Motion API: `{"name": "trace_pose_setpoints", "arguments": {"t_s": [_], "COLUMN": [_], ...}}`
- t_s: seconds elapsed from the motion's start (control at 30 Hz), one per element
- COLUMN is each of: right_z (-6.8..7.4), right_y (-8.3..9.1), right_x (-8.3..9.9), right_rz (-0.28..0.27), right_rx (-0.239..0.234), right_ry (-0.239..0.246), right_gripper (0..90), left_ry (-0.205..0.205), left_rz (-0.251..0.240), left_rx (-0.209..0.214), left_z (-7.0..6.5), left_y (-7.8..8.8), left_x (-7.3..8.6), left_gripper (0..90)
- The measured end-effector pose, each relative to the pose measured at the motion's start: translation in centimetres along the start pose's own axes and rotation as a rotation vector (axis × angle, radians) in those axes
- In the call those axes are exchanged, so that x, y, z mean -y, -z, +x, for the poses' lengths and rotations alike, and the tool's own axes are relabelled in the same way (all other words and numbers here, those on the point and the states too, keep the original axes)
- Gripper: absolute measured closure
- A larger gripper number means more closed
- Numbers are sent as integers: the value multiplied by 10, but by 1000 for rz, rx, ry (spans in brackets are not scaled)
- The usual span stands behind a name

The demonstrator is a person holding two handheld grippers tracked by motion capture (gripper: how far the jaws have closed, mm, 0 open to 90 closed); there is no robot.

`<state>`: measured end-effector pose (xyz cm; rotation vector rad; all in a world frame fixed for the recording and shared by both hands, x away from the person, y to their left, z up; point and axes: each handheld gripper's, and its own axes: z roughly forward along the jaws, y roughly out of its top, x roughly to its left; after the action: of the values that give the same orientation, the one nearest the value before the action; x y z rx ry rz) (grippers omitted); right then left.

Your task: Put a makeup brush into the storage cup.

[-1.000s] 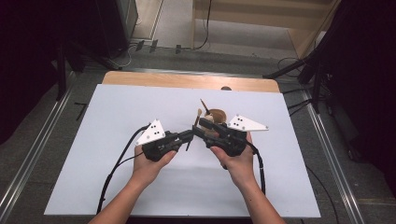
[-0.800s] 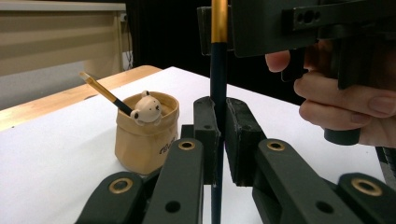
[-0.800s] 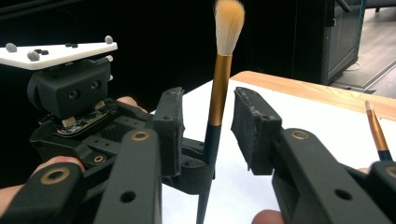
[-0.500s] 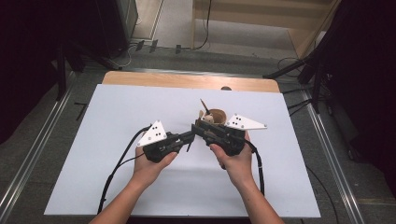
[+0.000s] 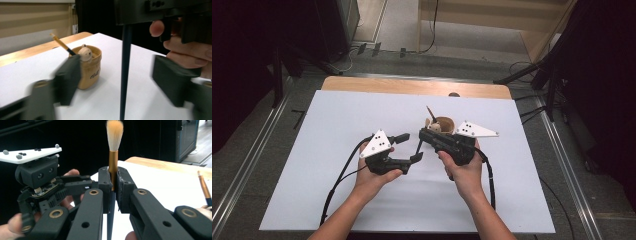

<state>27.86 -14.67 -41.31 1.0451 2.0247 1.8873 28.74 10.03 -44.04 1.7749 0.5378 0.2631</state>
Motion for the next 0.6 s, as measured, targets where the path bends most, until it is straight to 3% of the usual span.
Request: {"name": "trace_pose_setpoints", "arguments": {"t_s": [0.13, 0.3, 0.6], "right_z": [-2, -5, -13], "right_y": [2, 5, 11], "right_x": [-2, -5, -7], "right_rz": [1, -3, -11], "right_rx": [9, 29, 61], "right_ry": [5, 13, 23], "right_gripper": [846, 847, 847], "left_ry": [4, 7, 13], "left_rz": [0, 1, -4], "left_rx": [6, 1, -24], "left_z": [2, 4, 10], "left_y": [4, 10, 23], "left_x": [0, -1, 2], "left_gripper": [48, 0, 0]}}
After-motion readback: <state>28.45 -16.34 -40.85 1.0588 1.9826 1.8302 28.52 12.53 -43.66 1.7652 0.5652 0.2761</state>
